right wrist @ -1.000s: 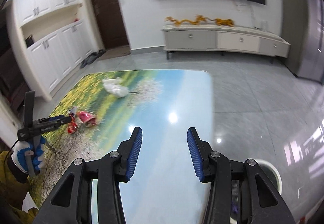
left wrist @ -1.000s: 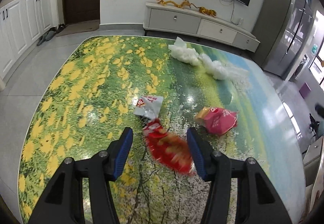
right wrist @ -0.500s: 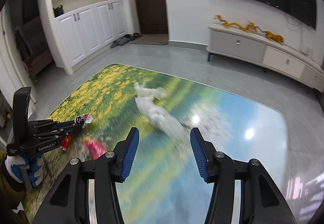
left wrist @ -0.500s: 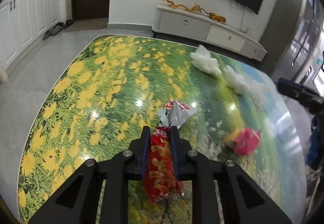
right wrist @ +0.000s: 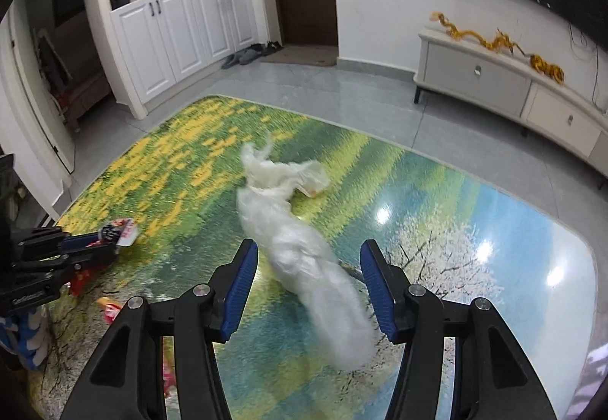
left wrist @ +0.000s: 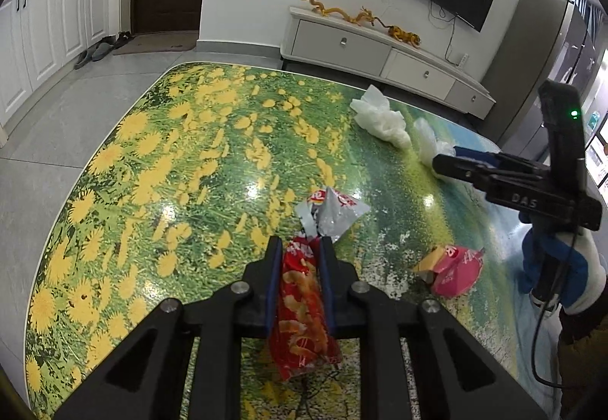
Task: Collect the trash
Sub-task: 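Grasp red snack bag with left tool while right tool grasps clear plastic bag, then carry red snack bag and clear plastic bag to the bin and release both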
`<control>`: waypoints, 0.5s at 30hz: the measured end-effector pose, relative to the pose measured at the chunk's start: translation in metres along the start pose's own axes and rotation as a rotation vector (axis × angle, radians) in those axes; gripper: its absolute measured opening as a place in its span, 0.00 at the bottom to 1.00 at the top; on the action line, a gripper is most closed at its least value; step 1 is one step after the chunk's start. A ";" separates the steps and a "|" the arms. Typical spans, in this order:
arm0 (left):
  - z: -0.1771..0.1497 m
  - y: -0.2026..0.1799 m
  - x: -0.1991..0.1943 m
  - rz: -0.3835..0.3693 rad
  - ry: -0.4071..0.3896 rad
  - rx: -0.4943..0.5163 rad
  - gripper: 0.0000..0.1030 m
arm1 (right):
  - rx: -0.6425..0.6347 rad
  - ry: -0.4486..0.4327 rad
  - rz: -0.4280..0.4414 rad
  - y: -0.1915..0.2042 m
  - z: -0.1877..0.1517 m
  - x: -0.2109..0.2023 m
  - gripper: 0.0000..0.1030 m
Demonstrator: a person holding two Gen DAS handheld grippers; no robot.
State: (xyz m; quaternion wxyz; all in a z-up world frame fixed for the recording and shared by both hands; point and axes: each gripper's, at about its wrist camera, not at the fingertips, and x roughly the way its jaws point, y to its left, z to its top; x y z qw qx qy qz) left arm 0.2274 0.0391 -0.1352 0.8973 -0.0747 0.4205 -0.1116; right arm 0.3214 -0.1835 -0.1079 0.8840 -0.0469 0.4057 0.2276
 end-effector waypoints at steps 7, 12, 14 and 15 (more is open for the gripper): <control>-0.001 -0.003 0.001 -0.011 0.002 0.004 0.17 | -0.003 0.025 -0.012 -0.002 -0.003 0.003 0.30; 0.000 -0.004 0.002 -0.012 0.004 0.010 0.17 | -0.008 0.029 -0.012 -0.002 -0.009 -0.001 0.28; 0.000 -0.003 0.002 -0.015 0.004 0.008 0.17 | 0.004 0.028 -0.010 -0.005 -0.012 -0.005 0.28; 0.000 -0.003 0.002 -0.015 0.004 0.007 0.17 | 0.013 0.025 -0.005 -0.007 -0.014 -0.008 0.28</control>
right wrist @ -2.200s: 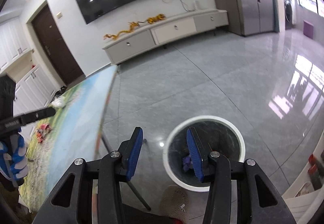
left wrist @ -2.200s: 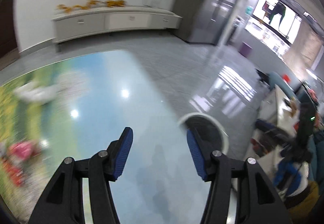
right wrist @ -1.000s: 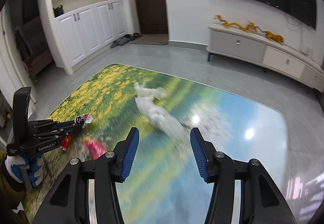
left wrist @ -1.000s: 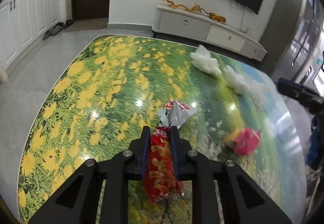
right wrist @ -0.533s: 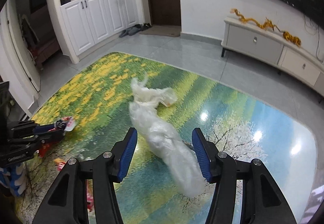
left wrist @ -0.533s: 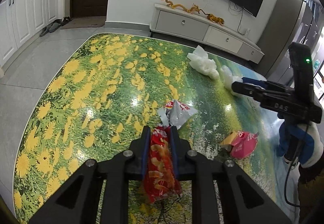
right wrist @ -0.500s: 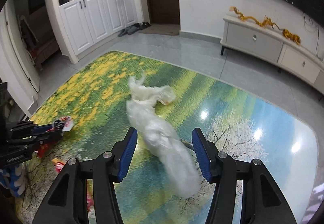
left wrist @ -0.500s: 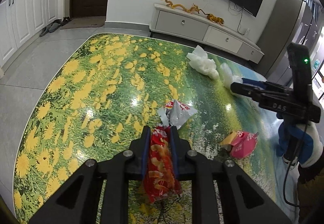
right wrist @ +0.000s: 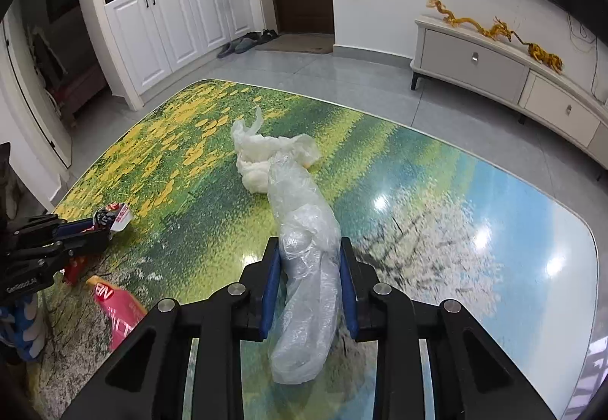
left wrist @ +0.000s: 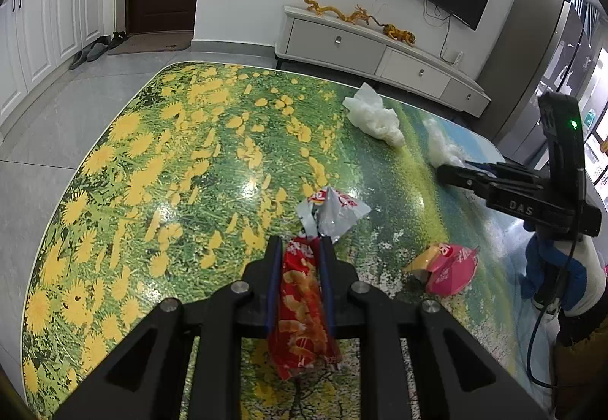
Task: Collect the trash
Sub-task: 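Carry red snack bag and clear plastic bag to the bin and release both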
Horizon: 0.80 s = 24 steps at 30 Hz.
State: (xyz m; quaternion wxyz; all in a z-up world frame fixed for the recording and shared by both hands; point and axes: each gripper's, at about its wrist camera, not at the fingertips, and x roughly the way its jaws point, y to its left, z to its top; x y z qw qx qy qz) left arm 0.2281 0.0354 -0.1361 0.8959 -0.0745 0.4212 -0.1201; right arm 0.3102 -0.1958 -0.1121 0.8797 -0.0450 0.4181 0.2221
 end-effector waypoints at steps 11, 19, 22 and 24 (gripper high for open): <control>0.000 0.000 -0.001 0.005 0.001 0.004 0.17 | 0.059 -0.075 0.045 0.002 -0.024 -0.050 0.28; -0.008 -0.008 -0.017 0.040 -0.047 0.014 0.16 | 0.115 -0.121 0.050 0.005 -0.048 -0.094 0.27; -0.017 -0.013 -0.033 0.030 -0.046 0.007 0.16 | 0.155 -0.145 0.056 0.004 -0.059 -0.112 0.28; -0.023 -0.020 -0.046 0.033 -0.053 0.016 0.16 | 0.173 -0.155 0.063 0.005 -0.066 -0.123 0.28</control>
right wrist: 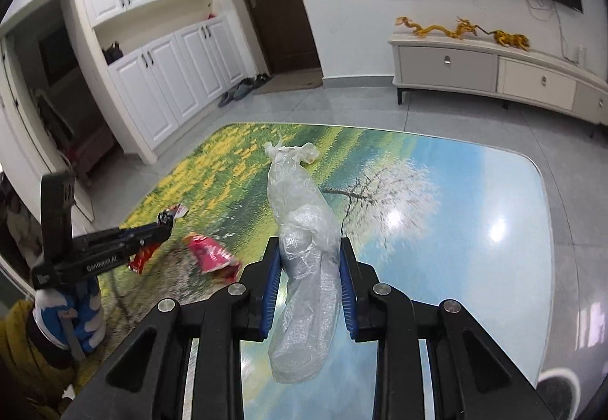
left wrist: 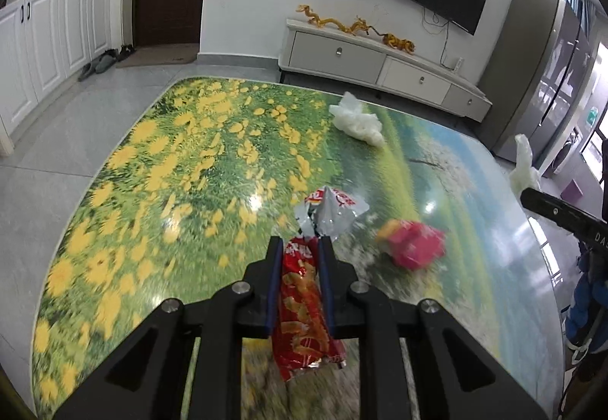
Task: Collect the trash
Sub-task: 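Carry red snack bag and clear plastic bag to the bin and release both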
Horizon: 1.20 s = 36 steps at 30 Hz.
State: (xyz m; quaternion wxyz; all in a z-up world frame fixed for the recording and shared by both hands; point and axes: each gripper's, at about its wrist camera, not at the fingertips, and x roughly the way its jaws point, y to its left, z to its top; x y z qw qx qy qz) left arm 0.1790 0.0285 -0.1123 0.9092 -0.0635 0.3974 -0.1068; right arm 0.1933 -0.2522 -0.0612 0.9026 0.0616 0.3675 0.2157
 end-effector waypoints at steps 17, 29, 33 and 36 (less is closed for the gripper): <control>-0.016 -0.046 -0.141 -0.099 -0.138 0.004 0.16 | 0.040 -0.101 0.012 0.036 -0.046 -0.104 0.28; -0.017 -0.068 -0.205 -0.145 -0.221 0.026 0.16 | 0.035 -0.196 -0.015 0.049 -0.064 -0.172 0.28; -0.013 -0.082 -0.215 -0.166 -0.222 0.041 0.16 | 0.049 -0.230 -0.037 0.042 -0.071 -0.192 0.28; -0.009 -0.103 -0.221 -0.186 -0.227 0.078 0.16 | 0.075 -0.262 -0.066 0.029 -0.078 -0.211 0.28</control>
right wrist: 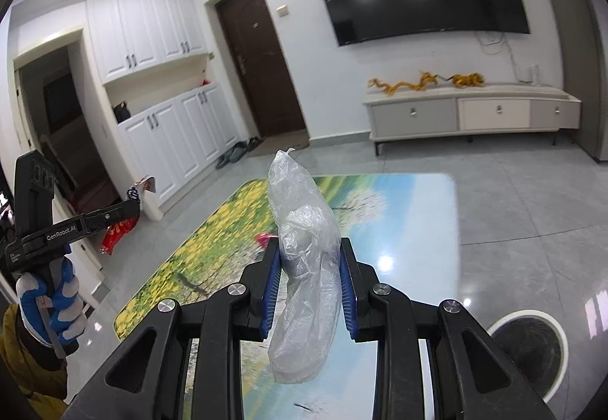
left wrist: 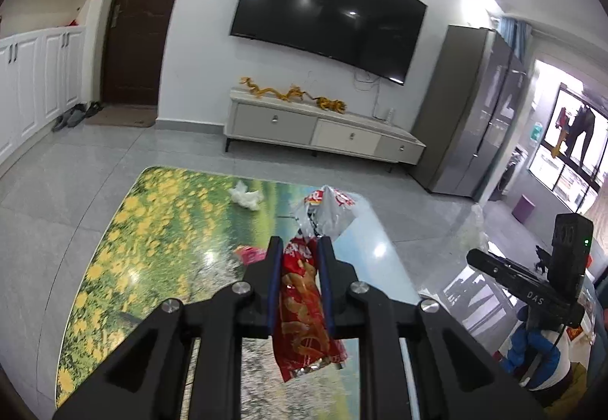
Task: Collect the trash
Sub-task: 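Carry red snack bag and clear plastic bag to the bin and release both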
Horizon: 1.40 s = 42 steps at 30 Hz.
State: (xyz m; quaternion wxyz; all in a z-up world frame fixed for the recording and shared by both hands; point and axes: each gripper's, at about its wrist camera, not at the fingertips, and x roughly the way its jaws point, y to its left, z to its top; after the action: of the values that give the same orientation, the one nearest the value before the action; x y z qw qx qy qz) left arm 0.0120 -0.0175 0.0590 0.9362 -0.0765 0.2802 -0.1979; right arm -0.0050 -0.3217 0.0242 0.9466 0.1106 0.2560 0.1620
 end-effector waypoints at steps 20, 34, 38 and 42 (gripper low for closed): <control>-0.029 -0.238 0.195 -0.370 0.396 0.304 0.16 | 0.362 -0.010 -0.396 -0.201 -0.082 -0.082 0.28; -0.087 -0.348 0.338 -0.494 0.625 0.312 0.21 | 0.542 0.139 -0.512 -0.309 -0.135 -0.026 0.34; -0.090 -0.345 0.355 -0.523 0.641 0.255 0.50 | 0.559 0.174 -0.551 -0.317 -0.146 -0.014 0.49; -0.085 -0.338 0.352 -0.518 0.627 0.241 0.50 | 0.567 0.164 -0.566 -0.316 -0.149 -0.020 0.49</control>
State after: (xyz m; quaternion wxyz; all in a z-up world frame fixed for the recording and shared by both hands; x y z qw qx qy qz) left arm 0.1237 -0.4737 -0.0997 0.7272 0.0295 0.4977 -0.4719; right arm -0.0199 -0.6016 -0.1848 0.8622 0.2790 0.3855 -0.1738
